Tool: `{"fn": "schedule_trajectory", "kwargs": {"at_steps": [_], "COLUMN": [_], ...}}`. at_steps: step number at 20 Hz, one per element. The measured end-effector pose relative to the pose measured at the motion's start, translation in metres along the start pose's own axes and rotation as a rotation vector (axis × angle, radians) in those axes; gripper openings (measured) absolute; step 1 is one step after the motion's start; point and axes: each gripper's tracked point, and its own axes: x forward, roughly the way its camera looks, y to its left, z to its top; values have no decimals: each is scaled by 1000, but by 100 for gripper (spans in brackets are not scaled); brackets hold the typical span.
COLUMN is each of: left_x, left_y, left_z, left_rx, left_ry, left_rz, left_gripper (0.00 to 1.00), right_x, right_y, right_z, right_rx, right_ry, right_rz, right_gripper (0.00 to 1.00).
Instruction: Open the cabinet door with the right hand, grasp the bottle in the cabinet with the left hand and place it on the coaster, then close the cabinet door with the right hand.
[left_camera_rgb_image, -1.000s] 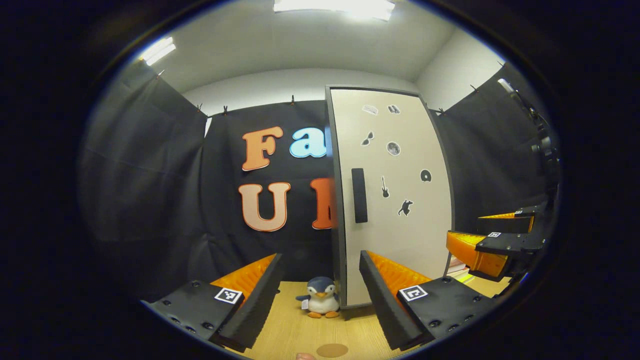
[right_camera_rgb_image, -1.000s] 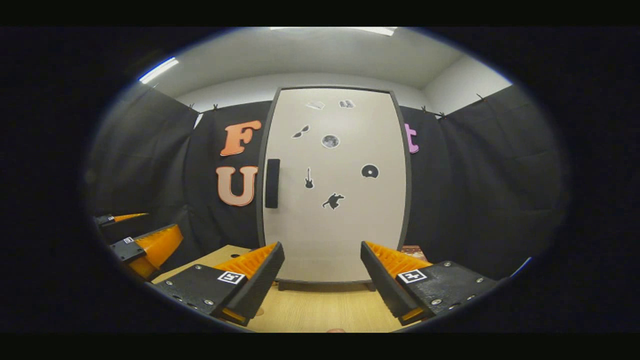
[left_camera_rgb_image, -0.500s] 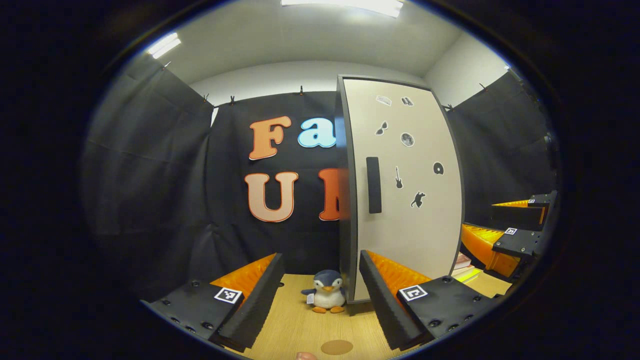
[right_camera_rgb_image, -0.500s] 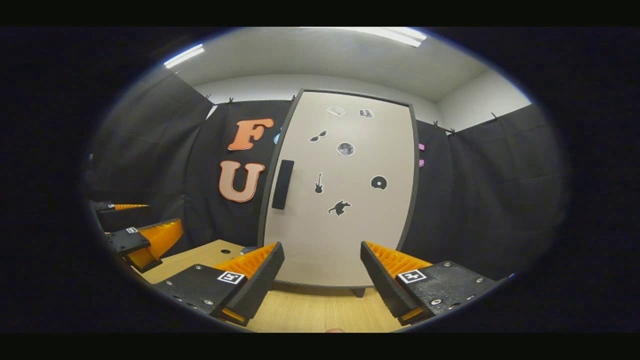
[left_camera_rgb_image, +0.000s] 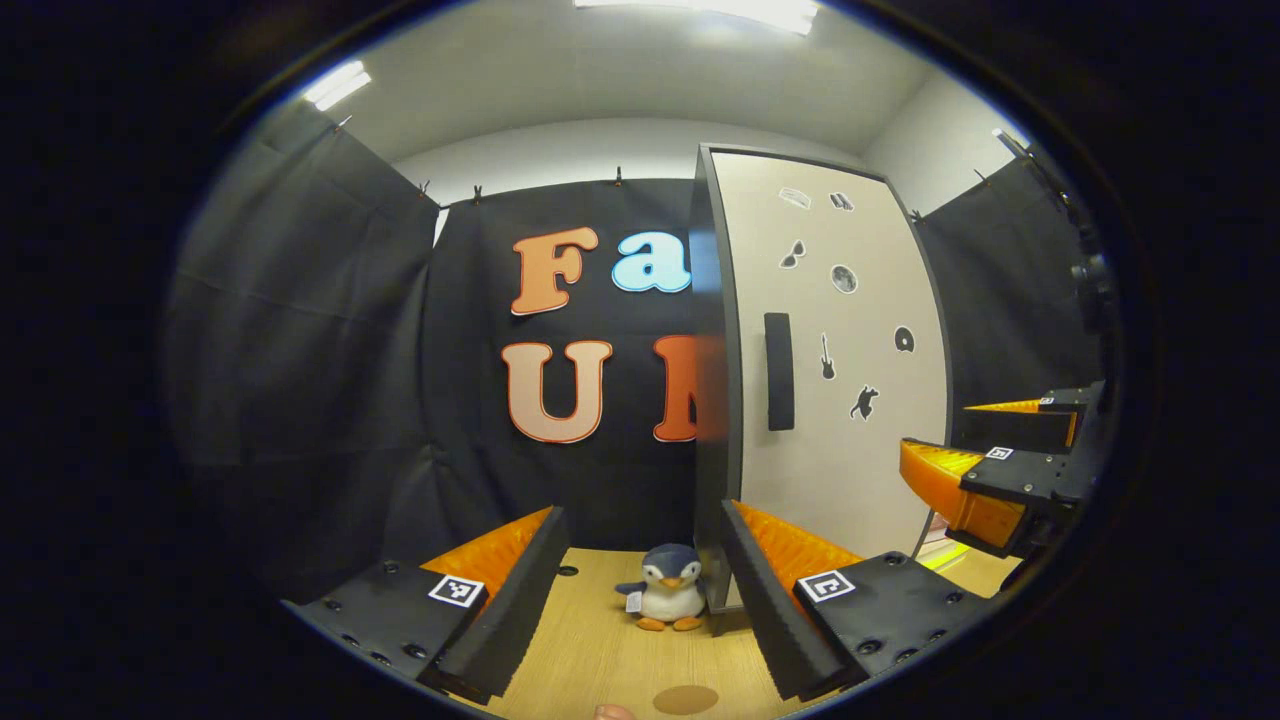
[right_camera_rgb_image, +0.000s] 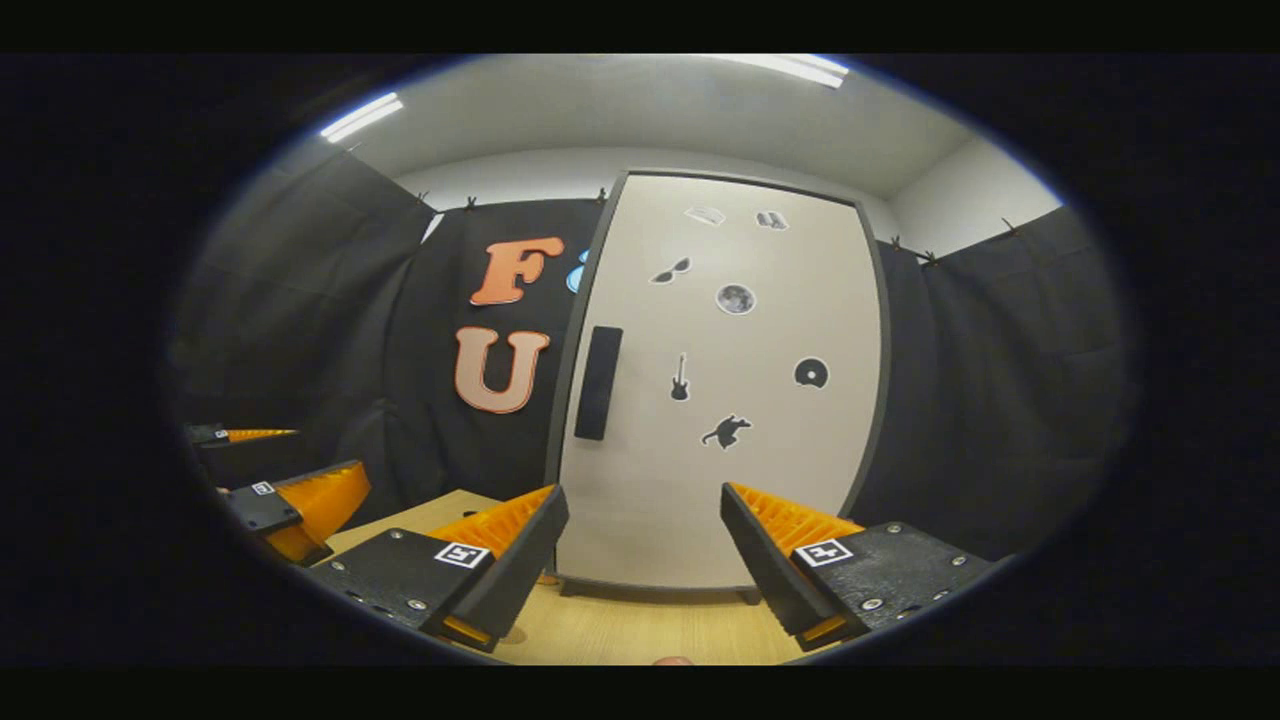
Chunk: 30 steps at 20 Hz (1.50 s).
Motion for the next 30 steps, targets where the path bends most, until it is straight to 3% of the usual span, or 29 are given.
{"fn": "schedule_trajectory", "kwargs": {"at_steps": [6, 15, 21, 25, 26, 27, 29, 30], "left_x": [15, 27, 30, 29, 28, 27, 24, 22], "left_y": [21, 58, 72, 81, 83, 84, 87, 89], "left_z": [-4, -18, -31, -37, -38, -39, -40, -40], "left_rx": [-3, 3, -24, -29, -28, -27, -24, -21], "left_ry": [8, 35, 64, 79, 82, 84, 86, 87], "left_rz": [19, 59, 53, 57, 59, 59, 63, 68], "left_gripper": [98, 98, 98, 99, 98, 98, 98, 98], "right_x": [59, 134, 165, 177, 179, 181, 183, 183], "right_y": [28, 45, 39, 39, 40, 41, 39, 39], "right_z": [26, 34, 42, 41, 39, 38, 35, 36], "right_rx": [10, 21, 70, 123, 140, 154, 183, 198], "right_ry": [-52, -22, -26, -5, 3, 8, 10, -7], "right_rz": [21, -31, -79, -86, -80, -75, -79, -80], "right_gripper": [95, 94, 87, 73, 62, 62, 49, 39]}}
